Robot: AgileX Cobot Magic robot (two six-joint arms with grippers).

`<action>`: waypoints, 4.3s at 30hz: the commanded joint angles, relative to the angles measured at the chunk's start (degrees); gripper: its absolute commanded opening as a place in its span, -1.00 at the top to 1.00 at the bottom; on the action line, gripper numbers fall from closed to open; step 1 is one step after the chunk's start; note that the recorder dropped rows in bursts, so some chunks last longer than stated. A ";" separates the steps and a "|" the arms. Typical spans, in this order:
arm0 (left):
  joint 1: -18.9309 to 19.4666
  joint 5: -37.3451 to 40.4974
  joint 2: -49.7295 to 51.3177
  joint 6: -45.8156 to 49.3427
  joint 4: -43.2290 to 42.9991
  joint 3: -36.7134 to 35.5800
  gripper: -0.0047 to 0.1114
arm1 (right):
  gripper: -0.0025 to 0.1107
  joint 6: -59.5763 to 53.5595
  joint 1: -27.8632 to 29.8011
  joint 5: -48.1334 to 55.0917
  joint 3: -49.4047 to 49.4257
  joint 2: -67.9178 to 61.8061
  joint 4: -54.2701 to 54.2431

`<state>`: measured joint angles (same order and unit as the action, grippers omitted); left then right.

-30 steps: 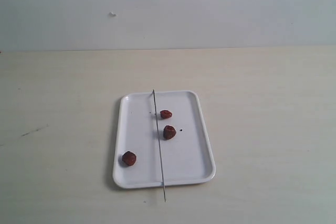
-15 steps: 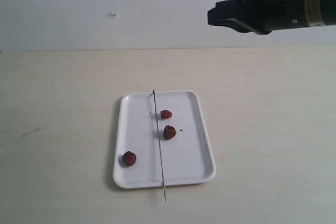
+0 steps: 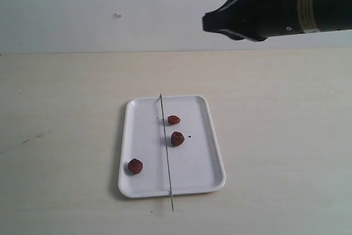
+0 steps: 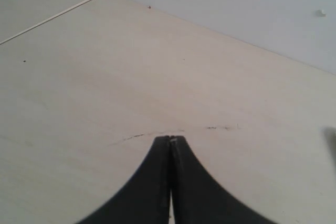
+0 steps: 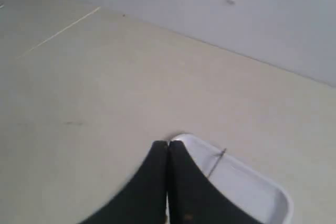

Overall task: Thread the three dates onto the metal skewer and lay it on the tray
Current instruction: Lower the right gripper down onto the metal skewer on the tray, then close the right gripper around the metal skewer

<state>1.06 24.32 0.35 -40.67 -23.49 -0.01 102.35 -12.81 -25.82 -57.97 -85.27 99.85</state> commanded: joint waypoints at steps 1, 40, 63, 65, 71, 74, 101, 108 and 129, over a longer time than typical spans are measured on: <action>-0.30 -0.27 -0.35 -0.01 -0.12 0.01 0.92 | 0.95 -5.84 -9.11 3.83 -0.70 0.37 0.10; -0.46 -0.27 -0.35 -0.01 -0.15 0.01 0.92 | 0.26 -84.44 -18.89 77.72 -20.82 -26.33 -105.90; -0.45 -0.27 -0.35 -0.01 -0.15 0.01 0.92 | 0.26 -71.93 -24.53 70.02 -20.72 -33.61 -99.31; -0.45 -0.27 -0.35 -0.01 -0.15 0.01 0.92 | 0.26 -70.79 -24.53 69.76 -20.72 -34.35 -98.78; -0.45 -0.27 -0.35 -0.01 -0.15 0.01 0.92 | 0.26 -68.71 -24.53 68.92 -20.72 -35.56 -97.47; -0.45 -0.27 -0.35 -0.01 -0.15 0.01 0.92 | 0.27 -68.60 -24.53 68.92 -20.72 -35.56 -97.32; -0.45 -0.27 -0.35 -0.01 -0.15 0.01 0.92 | 0.34 -68.83 -24.53 70.09 -20.72 -35.96 -98.27; -0.45 -0.27 -0.35 -0.01 -0.15 0.01 0.92 | 0.34 -68.83 -24.53 69.82 -20.72 -37.58 -99.42; -0.45 -0.27 -0.35 -0.01 -0.15 0.01 0.92 | 0.96 -66.12 -24.53 70.66 -20.72 -31.16 -99.31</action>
<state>1.06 24.32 0.35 -40.67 -23.49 -0.01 36.62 -37.23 44.36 -78.73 -120.15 0.51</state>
